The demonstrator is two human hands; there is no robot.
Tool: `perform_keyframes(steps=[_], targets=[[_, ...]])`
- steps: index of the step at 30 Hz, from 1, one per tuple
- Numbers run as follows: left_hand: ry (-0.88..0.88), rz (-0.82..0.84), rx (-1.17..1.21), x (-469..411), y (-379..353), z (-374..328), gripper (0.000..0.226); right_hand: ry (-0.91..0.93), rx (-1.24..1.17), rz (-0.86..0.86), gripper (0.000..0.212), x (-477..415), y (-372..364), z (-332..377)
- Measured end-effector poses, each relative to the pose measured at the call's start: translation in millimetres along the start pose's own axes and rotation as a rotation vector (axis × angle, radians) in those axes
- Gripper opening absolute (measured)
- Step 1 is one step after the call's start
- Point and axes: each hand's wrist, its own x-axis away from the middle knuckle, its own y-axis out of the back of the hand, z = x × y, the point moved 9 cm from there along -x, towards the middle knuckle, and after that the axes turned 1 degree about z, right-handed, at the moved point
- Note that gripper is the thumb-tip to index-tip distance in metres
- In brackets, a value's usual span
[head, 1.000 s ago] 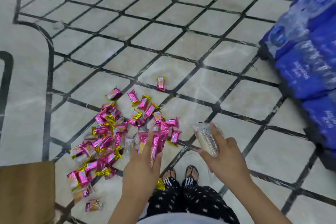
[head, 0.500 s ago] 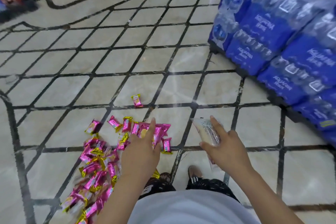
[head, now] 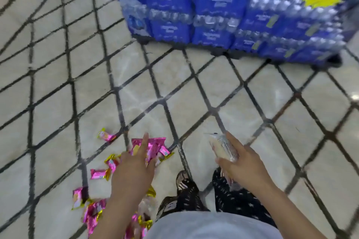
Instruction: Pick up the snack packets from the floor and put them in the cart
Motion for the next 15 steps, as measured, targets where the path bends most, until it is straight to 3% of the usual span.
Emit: perform_keyframes(steps=[8,15], targets=[[-0.34,0.006,-0.074,12.2,-0.7,-141.7,0.071,-0.19,-0.25,-0.222,0.076,57.3,59.4,-112.0],[-0.586,0.08,-0.167,88.1,-73.3,-289.1,0.073,-0.345,-0.362,-0.315,0.079,131.2,102.5,-242.9]])
